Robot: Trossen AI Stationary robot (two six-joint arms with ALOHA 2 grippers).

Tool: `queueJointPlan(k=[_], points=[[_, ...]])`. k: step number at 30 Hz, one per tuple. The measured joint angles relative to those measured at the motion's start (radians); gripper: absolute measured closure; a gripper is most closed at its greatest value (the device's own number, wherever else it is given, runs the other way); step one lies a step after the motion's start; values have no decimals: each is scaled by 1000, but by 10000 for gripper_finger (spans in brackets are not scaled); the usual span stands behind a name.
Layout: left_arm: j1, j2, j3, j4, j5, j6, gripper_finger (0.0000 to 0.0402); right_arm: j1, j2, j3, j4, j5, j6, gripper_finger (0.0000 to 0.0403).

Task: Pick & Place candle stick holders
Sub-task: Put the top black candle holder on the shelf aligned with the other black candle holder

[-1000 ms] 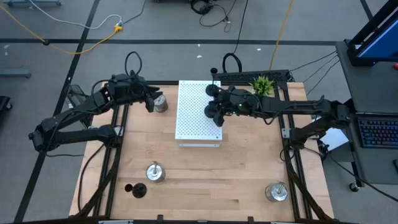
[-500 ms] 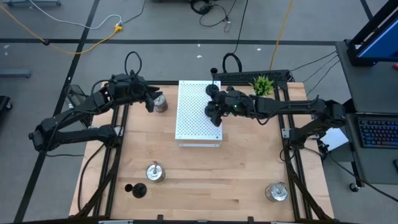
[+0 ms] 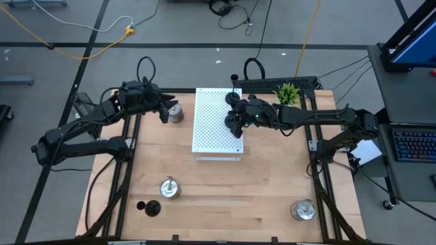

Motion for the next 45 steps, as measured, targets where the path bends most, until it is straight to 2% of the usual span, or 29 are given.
queueJointPlan(k=[9, 14, 21, 31, 38, 45], points=[[0, 0, 0, 0, 31, 88, 268, 0, 0, 0, -2, 0, 6, 382], [-1, 0, 0, 0, 79, 86, 268, 0, 0, 0, -2, 0, 6, 373], [0, 0, 0, 1, 89, 85, 268, 0, 0, 0, -2, 1, 16, 360], [0, 0, 0, 2, 109, 86, 268, 0, 0, 0, -2, 1, 37, 314], [0, 0, 0, 0, 183, 97, 268, 0, 0, 0, -1, 1, 58, 284], [0, -3, -24, 4, 196, 97, 268, 0, 0, 0, -1, 1, 59, 246]])
